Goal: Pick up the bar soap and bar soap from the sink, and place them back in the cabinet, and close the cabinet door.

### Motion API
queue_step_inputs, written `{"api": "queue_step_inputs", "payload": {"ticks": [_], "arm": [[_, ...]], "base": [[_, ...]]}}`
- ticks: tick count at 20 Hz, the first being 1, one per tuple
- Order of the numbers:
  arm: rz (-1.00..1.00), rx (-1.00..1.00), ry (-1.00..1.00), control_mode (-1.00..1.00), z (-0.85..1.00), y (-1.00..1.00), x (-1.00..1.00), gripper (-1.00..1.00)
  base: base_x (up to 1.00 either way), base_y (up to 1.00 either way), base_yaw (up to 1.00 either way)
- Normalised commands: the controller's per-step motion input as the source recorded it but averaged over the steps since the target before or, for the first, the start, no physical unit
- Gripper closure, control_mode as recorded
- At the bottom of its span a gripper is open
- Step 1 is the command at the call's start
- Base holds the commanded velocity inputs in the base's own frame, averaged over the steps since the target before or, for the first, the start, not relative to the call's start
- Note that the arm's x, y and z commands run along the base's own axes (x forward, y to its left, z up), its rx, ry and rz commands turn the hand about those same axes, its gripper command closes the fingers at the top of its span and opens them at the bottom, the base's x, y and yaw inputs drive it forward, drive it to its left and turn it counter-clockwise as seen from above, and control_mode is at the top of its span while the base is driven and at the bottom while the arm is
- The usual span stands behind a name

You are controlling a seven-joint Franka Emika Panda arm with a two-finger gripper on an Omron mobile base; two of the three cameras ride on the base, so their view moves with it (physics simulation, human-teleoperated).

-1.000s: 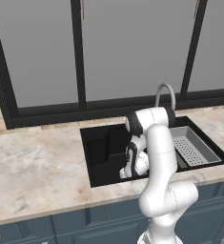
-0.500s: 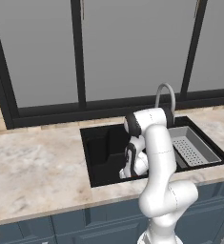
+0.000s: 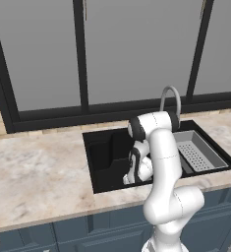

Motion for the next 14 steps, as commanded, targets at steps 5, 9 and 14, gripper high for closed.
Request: {"api": "queue_step_inputs", "payload": {"ticks": [5,9,14], "arm": [[0.0,0.0,0.0,-1.0,0.0,0.0,0.0,-1.0],[0.0,0.0,0.0,-1.0,0.0,0.0,0.0,1.0],[0.0,0.0,0.0,-1.0,0.0,0.0,0.0,1.0]], "base": [[0.0,0.0,0.0],[0.0,0.0,0.0],[0.0,0.0,0.0]]}}
